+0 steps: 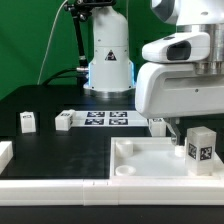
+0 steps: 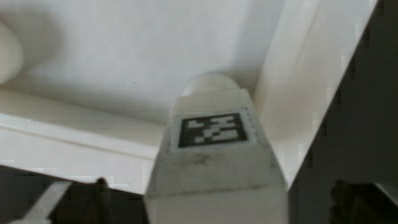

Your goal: Assemble one leg

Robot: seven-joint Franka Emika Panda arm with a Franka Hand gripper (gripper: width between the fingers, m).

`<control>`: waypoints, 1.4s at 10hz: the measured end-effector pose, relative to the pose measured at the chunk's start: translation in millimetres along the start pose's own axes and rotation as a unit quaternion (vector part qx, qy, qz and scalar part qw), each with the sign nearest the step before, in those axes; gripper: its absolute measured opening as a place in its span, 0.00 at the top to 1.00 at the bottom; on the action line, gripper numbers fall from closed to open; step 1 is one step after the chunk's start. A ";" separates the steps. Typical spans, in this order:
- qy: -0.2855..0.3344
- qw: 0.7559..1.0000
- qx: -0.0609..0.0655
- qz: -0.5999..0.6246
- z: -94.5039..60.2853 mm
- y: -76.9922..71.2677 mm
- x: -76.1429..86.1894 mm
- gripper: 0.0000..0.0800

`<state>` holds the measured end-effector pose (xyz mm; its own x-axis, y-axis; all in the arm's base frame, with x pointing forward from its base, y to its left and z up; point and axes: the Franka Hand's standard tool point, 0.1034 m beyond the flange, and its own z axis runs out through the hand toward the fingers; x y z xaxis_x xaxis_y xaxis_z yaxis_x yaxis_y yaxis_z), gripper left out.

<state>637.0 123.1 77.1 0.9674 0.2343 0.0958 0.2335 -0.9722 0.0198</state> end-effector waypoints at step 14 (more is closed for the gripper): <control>-0.006 0.782 0.011 0.623 2.1 6.8 -3.6 0.64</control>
Offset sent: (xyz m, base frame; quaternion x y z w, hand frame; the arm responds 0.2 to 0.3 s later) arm 0.0000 0.0000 0.0000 0.0000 0.0000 0.0000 1.0000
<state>635.3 115.6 74.8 0.4459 -0.8949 0.0171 -0.8900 -0.4453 -0.0985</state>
